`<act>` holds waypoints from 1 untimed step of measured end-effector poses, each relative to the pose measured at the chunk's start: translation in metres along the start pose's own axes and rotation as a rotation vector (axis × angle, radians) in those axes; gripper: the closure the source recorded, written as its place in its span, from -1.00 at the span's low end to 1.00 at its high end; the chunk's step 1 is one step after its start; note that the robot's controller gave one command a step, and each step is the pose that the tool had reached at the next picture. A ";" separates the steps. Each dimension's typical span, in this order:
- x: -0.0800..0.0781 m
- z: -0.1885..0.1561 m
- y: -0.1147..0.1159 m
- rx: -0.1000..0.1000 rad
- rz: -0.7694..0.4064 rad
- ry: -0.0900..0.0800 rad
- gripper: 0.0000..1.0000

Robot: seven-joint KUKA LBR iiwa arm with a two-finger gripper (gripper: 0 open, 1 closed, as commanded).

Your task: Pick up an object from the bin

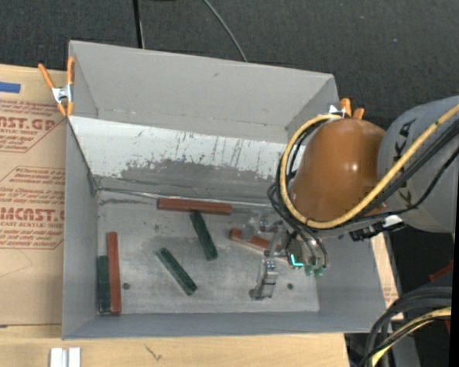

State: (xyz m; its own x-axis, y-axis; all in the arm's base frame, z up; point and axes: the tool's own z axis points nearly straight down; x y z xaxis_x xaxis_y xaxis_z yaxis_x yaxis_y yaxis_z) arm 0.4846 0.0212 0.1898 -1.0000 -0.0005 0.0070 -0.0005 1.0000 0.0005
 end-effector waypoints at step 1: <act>-0.002 -0.003 0.000 0.000 0.000 -0.007 -1.00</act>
Offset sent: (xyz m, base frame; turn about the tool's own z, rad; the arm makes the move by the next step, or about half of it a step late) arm 0.0575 -0.0331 -0.0983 0.1820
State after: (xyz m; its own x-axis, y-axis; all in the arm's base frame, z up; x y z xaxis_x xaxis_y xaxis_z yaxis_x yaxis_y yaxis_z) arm 0.4864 0.0211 0.1931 -1.0000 -0.0002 -0.0003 -0.0002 1.0000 0.0008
